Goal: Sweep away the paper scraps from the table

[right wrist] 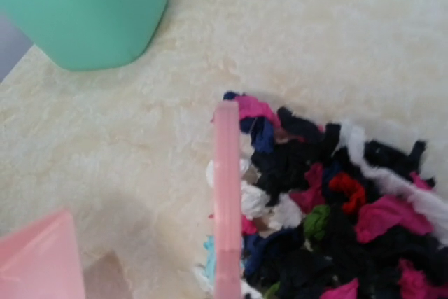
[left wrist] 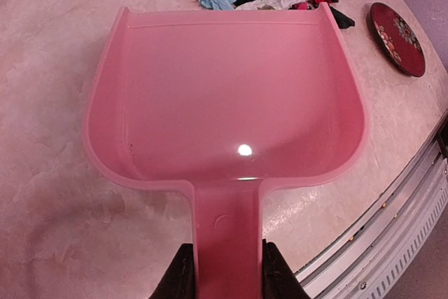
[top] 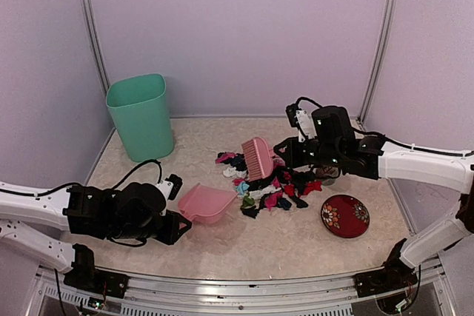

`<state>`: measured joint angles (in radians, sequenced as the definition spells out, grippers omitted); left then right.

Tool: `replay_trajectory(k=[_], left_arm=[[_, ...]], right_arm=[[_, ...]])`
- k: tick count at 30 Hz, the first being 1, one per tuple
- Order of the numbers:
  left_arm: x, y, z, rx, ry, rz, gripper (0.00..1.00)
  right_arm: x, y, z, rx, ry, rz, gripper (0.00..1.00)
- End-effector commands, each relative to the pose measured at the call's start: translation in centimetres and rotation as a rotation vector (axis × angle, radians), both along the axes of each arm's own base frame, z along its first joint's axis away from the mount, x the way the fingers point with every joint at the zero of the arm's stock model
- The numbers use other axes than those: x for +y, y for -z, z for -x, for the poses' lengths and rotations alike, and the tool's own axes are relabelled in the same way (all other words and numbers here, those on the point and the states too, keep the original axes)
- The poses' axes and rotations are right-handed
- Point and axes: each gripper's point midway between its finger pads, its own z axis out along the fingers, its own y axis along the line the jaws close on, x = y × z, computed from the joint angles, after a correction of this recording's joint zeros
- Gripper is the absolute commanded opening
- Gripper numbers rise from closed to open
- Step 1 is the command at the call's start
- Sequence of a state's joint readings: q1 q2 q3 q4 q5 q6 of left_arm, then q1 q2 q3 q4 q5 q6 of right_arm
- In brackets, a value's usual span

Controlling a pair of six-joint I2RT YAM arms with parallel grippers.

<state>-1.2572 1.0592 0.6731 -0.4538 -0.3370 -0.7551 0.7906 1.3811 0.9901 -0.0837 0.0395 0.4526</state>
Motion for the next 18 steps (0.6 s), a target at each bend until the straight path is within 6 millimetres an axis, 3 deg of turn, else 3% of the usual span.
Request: replay_trajectory(k=[1, 6, 11, 14, 18], left_arm=[[-1.6, 0.2, 0.8, -0.015, 0.074, 0.002, 0.00], [-2.5, 1.3, 2.3, -0.007, 0.141, -0.058, 0.00], [-3.1, 2.7, 3.0, 0.000, 0.174, -0.195, 0.00], [-3.5, 3.7, 3.4, -0.005, 0.197, -0.263, 0.00], [-4.2, 4.8, 3.3, -0.002, 0.219, -0.314, 0.00]], right_arm=[[-1.5, -4.8, -0.4, -0.128, 0.026, 0.020, 0.00], [-3.7, -7.5, -1.2, -0.233, 0.085, 0.118, 0.00], [-5.6, -8.7, -2.7, -0.310, 0.142, 0.264, 0.00], [-6.7, -8.2, -3.9, -0.346, 0.164, 0.392, 0.00], [-6.2, -6.5, -5.5, -0.371, 0.100, 0.521, 0.00]])
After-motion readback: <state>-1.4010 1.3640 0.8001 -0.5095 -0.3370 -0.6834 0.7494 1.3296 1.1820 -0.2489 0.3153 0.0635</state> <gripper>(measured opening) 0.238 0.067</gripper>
